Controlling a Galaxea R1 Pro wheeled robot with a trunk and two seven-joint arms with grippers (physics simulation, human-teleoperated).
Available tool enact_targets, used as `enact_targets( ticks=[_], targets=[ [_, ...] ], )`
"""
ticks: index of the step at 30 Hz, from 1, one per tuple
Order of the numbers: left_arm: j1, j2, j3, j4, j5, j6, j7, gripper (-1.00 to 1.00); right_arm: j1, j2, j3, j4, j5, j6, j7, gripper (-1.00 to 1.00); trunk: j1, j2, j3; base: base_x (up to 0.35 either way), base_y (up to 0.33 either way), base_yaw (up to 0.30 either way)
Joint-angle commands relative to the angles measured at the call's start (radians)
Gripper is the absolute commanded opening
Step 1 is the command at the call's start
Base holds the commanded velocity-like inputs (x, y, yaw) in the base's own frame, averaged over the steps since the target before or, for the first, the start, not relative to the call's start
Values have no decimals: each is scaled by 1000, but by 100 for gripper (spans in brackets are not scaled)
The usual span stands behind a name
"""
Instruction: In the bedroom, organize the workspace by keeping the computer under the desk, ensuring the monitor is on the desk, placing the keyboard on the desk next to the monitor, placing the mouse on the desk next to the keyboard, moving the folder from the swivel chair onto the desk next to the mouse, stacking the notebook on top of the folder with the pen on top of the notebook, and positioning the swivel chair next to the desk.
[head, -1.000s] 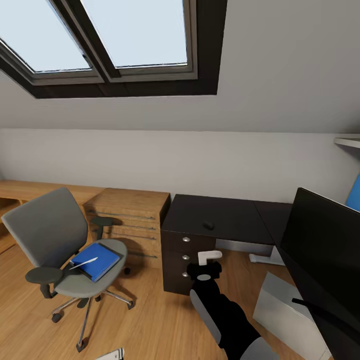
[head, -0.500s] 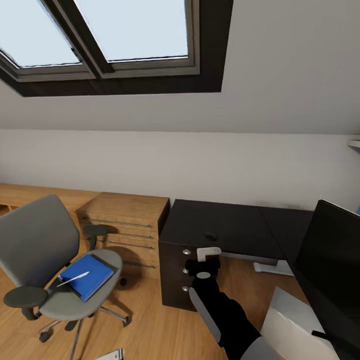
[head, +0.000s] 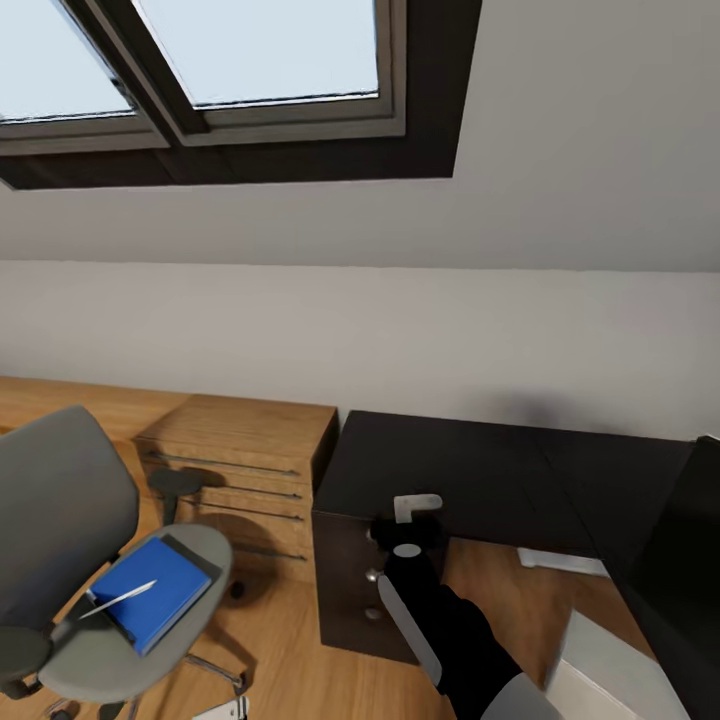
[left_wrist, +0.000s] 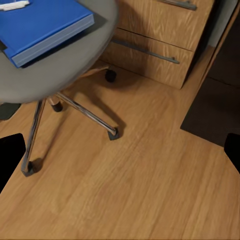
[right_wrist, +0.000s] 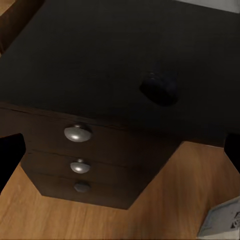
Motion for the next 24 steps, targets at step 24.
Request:
enact_targets(
  ticks=[24],
  targets=[
    [0,2,-2,-1,12,-4,6,100,-1,0,1,5,-4,-31,-6,100,1,-1,-1,257,0,0]
  ],
)
